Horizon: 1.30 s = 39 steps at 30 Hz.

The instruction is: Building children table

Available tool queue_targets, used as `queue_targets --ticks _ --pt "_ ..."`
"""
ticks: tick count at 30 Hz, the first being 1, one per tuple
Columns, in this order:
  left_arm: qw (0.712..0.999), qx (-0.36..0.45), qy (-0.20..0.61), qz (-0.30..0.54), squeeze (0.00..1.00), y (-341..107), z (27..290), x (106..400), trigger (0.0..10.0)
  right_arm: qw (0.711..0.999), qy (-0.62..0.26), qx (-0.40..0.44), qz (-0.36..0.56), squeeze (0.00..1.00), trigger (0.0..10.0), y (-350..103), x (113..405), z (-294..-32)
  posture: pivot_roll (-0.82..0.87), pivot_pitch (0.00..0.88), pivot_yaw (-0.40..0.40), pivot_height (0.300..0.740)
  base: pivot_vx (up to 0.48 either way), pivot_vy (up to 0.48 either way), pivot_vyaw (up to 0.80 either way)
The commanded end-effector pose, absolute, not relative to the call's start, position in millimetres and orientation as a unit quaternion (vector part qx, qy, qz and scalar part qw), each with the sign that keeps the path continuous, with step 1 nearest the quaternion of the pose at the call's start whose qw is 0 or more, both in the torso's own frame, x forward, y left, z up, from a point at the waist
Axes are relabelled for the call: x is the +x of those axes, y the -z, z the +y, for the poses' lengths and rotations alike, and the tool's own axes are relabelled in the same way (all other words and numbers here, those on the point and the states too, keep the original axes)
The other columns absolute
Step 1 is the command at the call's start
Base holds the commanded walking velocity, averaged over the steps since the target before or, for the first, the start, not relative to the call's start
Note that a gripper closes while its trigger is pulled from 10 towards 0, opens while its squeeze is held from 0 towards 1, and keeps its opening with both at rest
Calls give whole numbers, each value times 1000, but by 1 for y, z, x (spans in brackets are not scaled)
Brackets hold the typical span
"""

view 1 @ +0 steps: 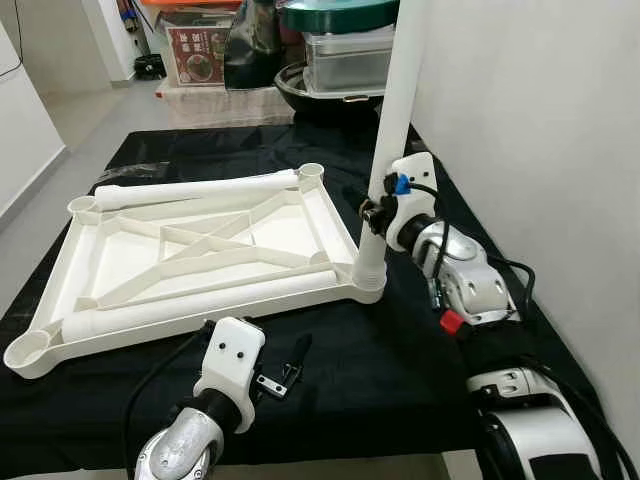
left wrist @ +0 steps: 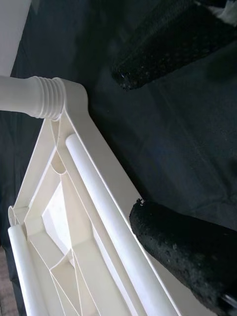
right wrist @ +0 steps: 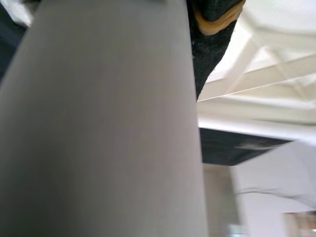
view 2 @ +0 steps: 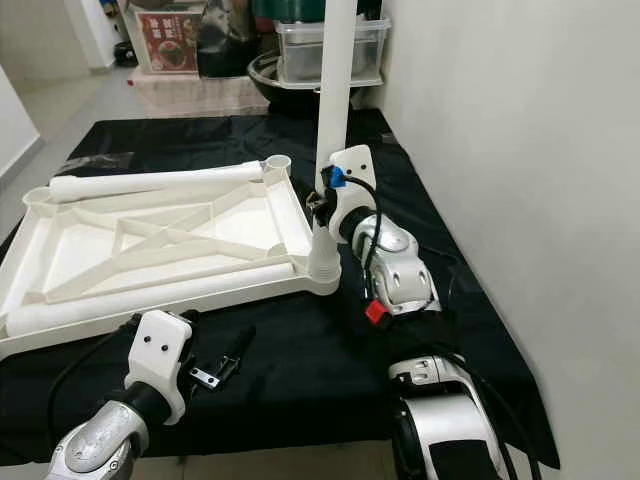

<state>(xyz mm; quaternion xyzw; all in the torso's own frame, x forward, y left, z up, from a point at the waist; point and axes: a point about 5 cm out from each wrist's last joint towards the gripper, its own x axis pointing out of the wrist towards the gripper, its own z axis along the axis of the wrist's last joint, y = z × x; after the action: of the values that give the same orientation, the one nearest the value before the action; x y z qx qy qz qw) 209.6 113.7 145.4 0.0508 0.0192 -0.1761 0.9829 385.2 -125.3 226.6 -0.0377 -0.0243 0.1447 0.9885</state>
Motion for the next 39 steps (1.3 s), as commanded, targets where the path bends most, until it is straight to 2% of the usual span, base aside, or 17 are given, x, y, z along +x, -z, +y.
queue_targets --ticks 1,3,5,6,7,8,12,16,24,29,37,39 --pt "983 53 174 21 0 -144 115 210 10000 997 -31 -58 47 0 10000 -195 385 -148 137 82 3 740 0 0 0" --pt "983 54 173 20 0 -143 115 210 10000 996 60 -42 53 0 10000 -193 383 -149 135 83 2 740 0 0 0" --pt "983 54 173 20 0 -143 115 211 10000 995 67 -41 54 0 10000 -192 383 -149 135 83 2 740 0 0 0" --pt "983 54 173 20 0 -143 115 211 10000 992 111 -40 50 0 10000 -192 381 -149 135 82 0 740 0 0 0" --pt "983 54 173 20 0 -143 115 211 10000 992 111 -40 50 0 10000 -192 381 -149 135 82 0 740 0 0 0" --pt "983 54 173 20 0 -143 115 212 10000 985 171 -21 31 0 10000 -193 377 -146 137 82 1 740 0 0 0" --pt "983 54 172 20 0 -143 115 212 10000 980 199 -18 22 0 10000 -195 375 -145 137 82 1 740 0 0 0" --pt "983 56 173 18 0 -143 115 213 10000 965 261 -21 -8 0 10000 -202 366 -124 135 81 -3 740 0 0 0" --pt "984 56 171 18 0 -142 116 213 10000 965 261 -8 -21 0 10000 -206 364 -105 134 82 -5 740 0 0 0" --pt "984 56 170 16 0 -142 116 214 10000 971 237 -35 -14 0 10000 -206 368 -93 131 75 -11 740 0 0 0" --pt "984 55 170 15 0 -141 114 214 10000 963 268 -33 4 0 10000 -204 371 -91 128 68 -13 740 0 0 0" --pt "984 55 171 15 0 -141 113 214 10000 970 239 -40 2 0 10000 -204 373 -81 125 63 -12 740 0 0 0"
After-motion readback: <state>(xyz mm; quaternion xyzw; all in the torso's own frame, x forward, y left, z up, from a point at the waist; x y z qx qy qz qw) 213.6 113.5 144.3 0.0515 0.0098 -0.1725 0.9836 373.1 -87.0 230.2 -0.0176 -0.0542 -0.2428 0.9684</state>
